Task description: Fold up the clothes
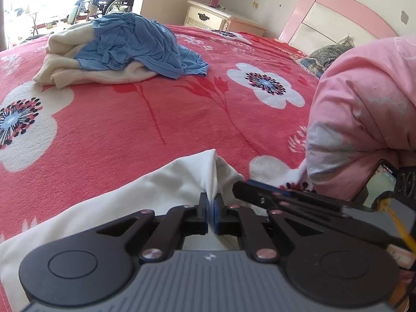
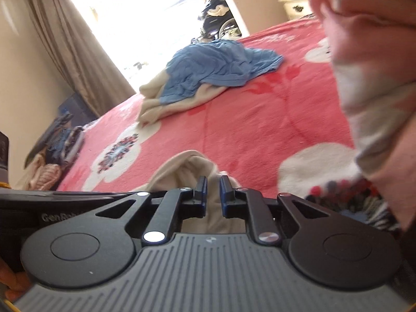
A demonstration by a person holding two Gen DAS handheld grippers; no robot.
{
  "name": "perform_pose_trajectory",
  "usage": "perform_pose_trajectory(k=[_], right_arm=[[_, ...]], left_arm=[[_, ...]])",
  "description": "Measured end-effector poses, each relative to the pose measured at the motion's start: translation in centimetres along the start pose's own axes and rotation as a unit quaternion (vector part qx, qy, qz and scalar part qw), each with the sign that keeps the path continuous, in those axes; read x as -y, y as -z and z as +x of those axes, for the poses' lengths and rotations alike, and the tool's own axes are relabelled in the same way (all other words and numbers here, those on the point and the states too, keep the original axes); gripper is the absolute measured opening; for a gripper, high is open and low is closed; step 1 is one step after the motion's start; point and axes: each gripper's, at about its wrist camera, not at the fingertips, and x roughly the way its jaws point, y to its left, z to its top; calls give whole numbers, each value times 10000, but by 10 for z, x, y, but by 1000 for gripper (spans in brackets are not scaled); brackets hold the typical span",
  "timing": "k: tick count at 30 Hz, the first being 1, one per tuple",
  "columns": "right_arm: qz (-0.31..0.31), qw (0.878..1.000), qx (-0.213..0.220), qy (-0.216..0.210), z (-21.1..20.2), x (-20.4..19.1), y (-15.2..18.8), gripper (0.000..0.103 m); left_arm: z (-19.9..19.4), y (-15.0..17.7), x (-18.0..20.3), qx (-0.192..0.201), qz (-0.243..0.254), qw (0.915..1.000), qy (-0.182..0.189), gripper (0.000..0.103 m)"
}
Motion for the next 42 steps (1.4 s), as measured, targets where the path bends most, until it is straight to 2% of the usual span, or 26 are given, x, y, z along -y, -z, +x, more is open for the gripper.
perform_pose_trajectory(k=[4,15,16,17,19,23,28,30,32,35,39,42], right_arm=[[70,9999,-142,53,9,4,1,12],[213,9979,-491,-355,27,7,1,8],[216,9976,-485,-443,26,6,-1,6],[211,9972,-496,-527,25,5,-1,1],[209,9960,-537,-685,25,3,0,0],[299,9952,-637,-686,35,4,6,0],[396,9960,-141,-786,11,6,0,0],[414,9966,-117,-706,11,9,0,0],[535,9959,-268,-680,24,15,0,0],[878,9898,-747,-837,47,22,3,0],[1091,9824,-1095,-1052,53,24,2,0],[1030,9796,-1252,-1188,54,22,2,0]], left_arm=[[-1,0,0,44,-24,10000,57,5],[1,-2,2,69,3,9999,109,4],[1,-2,2,84,1,9999,115,4],[0,-2,0,82,-9,9999,121,4],[1,-2,-2,59,-37,9999,147,5],[4,0,-2,13,-29,10000,94,5],[3,-1,-3,39,-78,9999,142,5],[2,-1,-2,61,-88,9998,174,5],[0,-2,-1,105,-59,9997,214,5],[-1,-3,0,125,-27,9997,189,5],[-1,-2,-2,95,-112,9997,201,5],[0,-2,-2,95,-105,9997,209,5]])
